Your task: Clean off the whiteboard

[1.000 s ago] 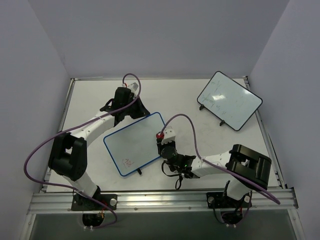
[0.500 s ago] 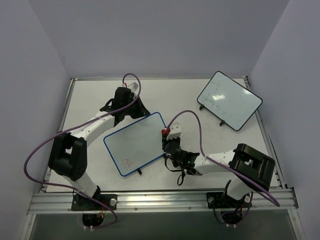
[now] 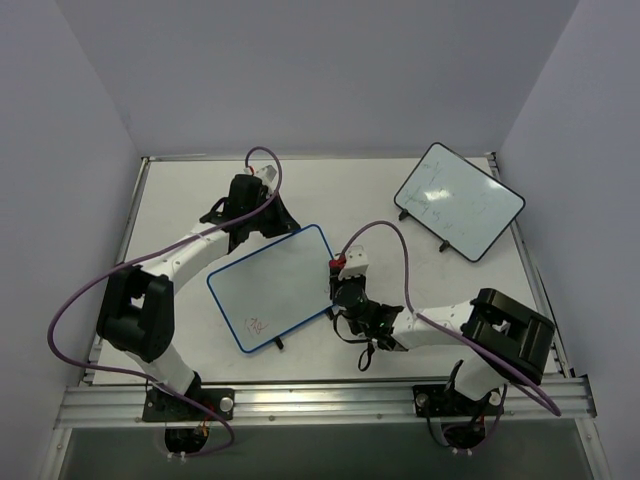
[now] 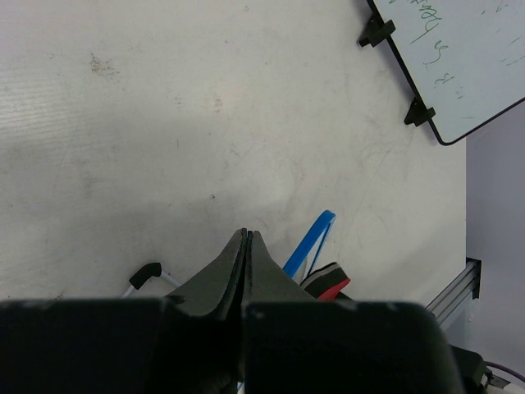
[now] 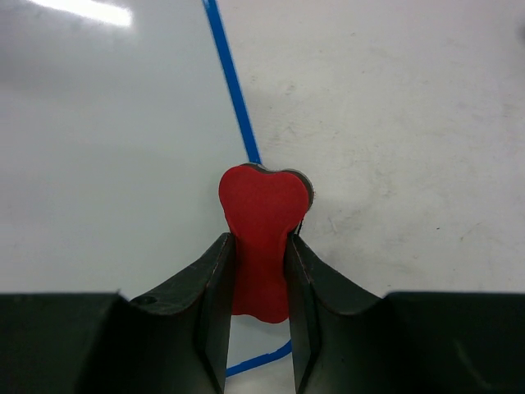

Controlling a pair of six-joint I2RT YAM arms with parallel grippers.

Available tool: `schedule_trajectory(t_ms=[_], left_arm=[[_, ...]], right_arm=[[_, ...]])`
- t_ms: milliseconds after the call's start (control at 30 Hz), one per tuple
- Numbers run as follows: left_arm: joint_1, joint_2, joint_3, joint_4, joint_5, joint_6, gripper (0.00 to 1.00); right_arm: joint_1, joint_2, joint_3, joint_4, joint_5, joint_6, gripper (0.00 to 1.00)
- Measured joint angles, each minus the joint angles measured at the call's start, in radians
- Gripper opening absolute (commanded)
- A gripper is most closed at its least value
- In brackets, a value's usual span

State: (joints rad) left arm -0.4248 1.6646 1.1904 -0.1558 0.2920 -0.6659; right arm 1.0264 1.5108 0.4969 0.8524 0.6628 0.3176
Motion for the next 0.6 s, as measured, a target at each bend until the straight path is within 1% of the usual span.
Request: schedule_trajectory(t_ms=[333, 600], left_arm=[[0.0, 0.0, 0.0, 0.003, 0.0, 0.0, 0.02], [0.0, 0.0, 0.0, 0.004, 0.0, 0.0, 0.02]], right_arm=[[0.129, 0.074, 0.056, 0.011, 0.031, 0.0, 0.0], [0.147, 0.098, 0.098, -0.005, 0.028, -0.002, 0.0]])
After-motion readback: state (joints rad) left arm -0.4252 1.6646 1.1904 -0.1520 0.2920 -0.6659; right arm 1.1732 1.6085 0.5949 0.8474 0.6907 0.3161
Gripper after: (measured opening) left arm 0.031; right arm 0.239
